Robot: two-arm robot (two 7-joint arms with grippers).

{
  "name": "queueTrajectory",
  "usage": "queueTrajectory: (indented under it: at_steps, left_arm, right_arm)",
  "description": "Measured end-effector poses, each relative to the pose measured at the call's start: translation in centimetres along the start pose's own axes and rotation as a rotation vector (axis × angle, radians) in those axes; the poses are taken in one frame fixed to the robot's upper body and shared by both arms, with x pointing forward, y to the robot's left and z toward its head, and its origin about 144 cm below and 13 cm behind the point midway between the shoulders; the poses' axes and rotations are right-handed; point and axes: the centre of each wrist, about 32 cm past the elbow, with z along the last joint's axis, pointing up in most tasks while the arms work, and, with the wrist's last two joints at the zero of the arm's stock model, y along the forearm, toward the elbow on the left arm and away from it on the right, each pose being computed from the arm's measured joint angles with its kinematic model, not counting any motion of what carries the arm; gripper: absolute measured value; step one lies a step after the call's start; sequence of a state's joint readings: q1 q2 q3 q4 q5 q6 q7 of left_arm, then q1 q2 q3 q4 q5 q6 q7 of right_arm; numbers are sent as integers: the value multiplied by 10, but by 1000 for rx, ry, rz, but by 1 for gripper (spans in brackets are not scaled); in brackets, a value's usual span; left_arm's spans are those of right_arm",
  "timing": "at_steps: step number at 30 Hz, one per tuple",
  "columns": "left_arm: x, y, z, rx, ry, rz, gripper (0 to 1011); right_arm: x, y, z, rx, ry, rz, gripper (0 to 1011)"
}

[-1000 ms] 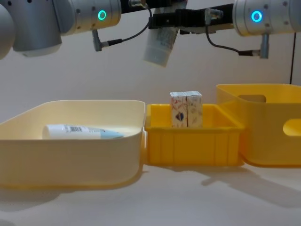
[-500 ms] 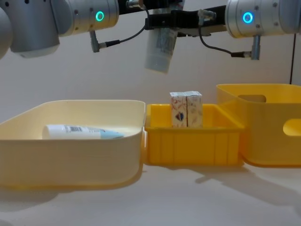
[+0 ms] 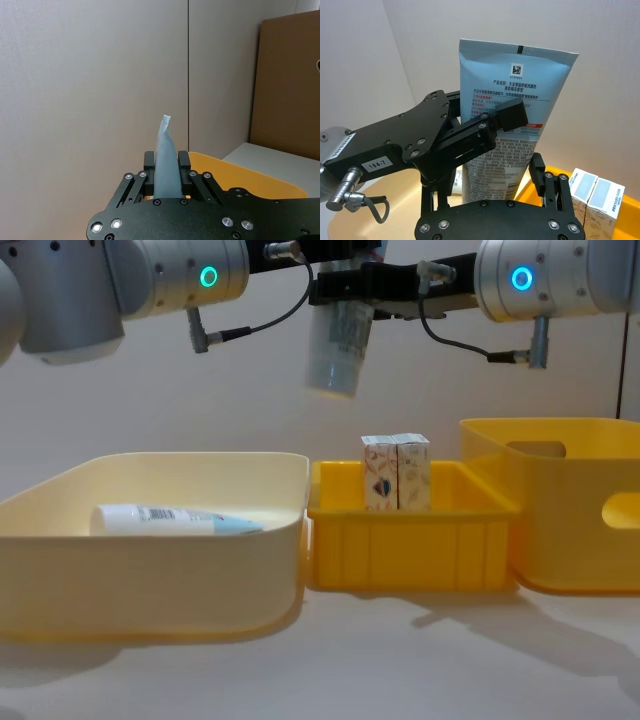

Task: Bimanual collaborative sorting of washing and personal care products

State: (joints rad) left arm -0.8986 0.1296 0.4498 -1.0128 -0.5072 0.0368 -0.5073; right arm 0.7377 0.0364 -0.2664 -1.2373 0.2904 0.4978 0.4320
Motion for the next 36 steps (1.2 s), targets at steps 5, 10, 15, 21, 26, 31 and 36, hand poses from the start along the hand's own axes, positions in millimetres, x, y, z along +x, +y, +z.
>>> queueTrajectory:
  at_steps: [5, 10, 15, 21, 26, 31, 36]
  left_arm:
    - [0, 1, -1, -2, 0, 9, 286]
    - [0, 3, -1, -5, 0, 17, 285]
    - [-1, 5, -2, -10, 0, 27, 286]
    - [-1, 8, -2, -14, -2, 36, 286]
    - [-2, 9, -2, -16, -3, 41, 285]
    - [-2, 10, -3, -17, -3, 45, 286]
    - [-2, 10, -3, -18, -3, 47, 285]
  right_arm:
    - [0, 0, 0, 0, 2, 0, 784]
    - [-1, 1, 0, 0, 3, 1, 748]
    - [-1, 1, 0, 0, 4, 1, 709]
    - [-1, 1, 0, 0, 5, 1, 675]
    - [-1, 1, 0, 0, 5, 1, 643]
    - [-1, 1, 0, 0, 5, 0, 615]
    - [-1, 1, 0, 0, 5, 0, 591]
